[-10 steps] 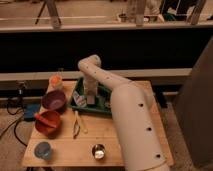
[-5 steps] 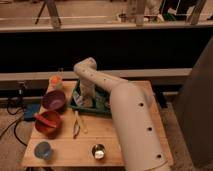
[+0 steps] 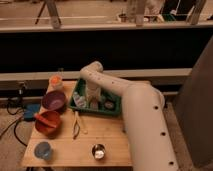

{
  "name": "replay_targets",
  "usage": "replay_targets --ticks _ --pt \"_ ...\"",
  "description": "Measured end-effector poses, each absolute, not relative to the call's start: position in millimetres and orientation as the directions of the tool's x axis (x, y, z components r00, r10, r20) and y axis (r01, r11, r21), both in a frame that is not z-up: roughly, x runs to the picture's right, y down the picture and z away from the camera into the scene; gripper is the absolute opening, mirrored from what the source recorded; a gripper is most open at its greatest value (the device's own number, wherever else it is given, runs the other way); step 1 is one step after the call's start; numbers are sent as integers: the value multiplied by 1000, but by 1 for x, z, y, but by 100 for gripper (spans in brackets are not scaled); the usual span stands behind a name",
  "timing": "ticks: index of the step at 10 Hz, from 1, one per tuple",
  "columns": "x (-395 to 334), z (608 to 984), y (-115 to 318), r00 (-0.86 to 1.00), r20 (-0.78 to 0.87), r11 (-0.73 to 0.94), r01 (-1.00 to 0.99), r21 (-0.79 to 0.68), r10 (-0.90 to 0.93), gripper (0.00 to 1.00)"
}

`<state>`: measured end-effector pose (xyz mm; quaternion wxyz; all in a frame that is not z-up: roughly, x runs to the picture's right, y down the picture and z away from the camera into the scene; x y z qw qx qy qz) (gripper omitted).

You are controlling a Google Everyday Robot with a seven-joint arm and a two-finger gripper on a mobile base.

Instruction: Wipe tray with eraser

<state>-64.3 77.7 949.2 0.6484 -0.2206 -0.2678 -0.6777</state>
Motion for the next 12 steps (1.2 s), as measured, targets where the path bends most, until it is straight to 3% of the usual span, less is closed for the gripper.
replay_targets --ticks 7,12 --pt "-33 969 51 34 647 58 998 16 -762 0" --pt "-91 967 32 -30 621 17 997 69 -783 0"
